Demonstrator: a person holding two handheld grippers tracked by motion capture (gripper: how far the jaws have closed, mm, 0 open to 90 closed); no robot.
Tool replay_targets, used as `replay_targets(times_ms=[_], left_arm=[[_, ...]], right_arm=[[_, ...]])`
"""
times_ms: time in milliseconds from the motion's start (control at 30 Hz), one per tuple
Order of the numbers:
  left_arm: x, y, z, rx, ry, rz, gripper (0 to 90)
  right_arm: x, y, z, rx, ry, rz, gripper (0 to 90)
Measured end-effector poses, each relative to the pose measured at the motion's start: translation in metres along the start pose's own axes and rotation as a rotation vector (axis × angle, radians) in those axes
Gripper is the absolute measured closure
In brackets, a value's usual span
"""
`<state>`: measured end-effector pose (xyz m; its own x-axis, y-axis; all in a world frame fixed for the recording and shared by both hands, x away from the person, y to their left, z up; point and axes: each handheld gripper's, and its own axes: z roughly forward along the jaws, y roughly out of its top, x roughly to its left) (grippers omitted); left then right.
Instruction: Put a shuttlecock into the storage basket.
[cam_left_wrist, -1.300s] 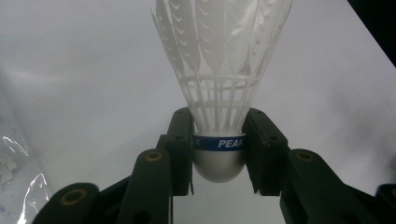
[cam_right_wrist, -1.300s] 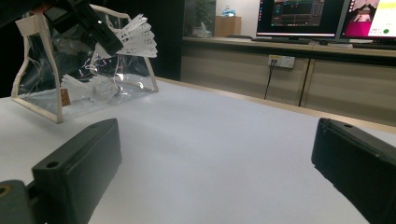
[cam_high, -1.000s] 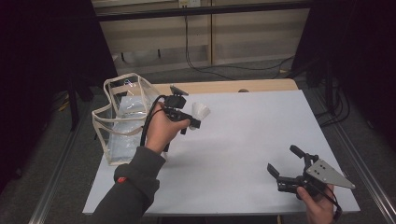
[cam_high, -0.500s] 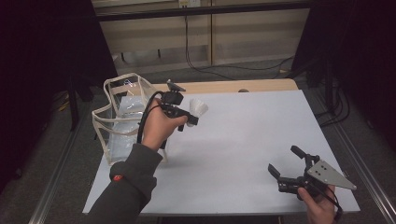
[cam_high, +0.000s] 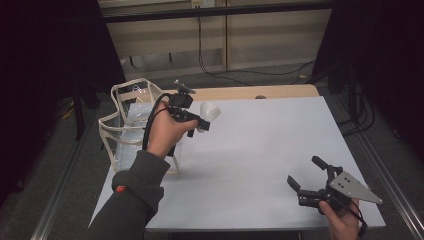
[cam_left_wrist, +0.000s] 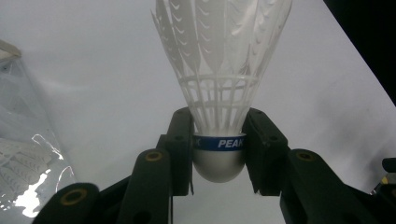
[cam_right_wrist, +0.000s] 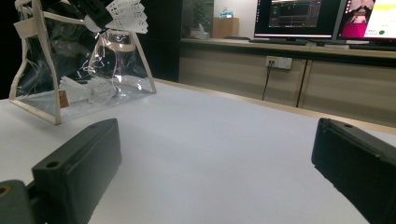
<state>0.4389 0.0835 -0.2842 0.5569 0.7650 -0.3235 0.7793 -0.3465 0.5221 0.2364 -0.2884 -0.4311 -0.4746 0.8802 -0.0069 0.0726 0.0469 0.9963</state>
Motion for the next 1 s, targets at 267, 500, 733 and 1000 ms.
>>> replay_targets(times_ms=[267,500,733,1000], left_arm=[[0.000,0.002,-0.004,-0.003,0.007,0.001,65.3],[0.001,0.007,-0.013,-0.018,0.018,0.001,65.4],[0.001,0.009,-0.018,-0.019,0.020,-0.006,65.3],[0.004,0.012,-0.026,-0.024,0.027,-0.008,65.3]], right_arm=[[0.001,0.000,0.001,0.001,0.005,0.002,1.6],[0.001,0.000,0.001,0.000,0.005,0.002,1.6],[0.001,0.000,0.001,0.001,0.004,0.003,1.6],[0.001,-0.001,0.002,0.002,0.005,0.005,1.6]])
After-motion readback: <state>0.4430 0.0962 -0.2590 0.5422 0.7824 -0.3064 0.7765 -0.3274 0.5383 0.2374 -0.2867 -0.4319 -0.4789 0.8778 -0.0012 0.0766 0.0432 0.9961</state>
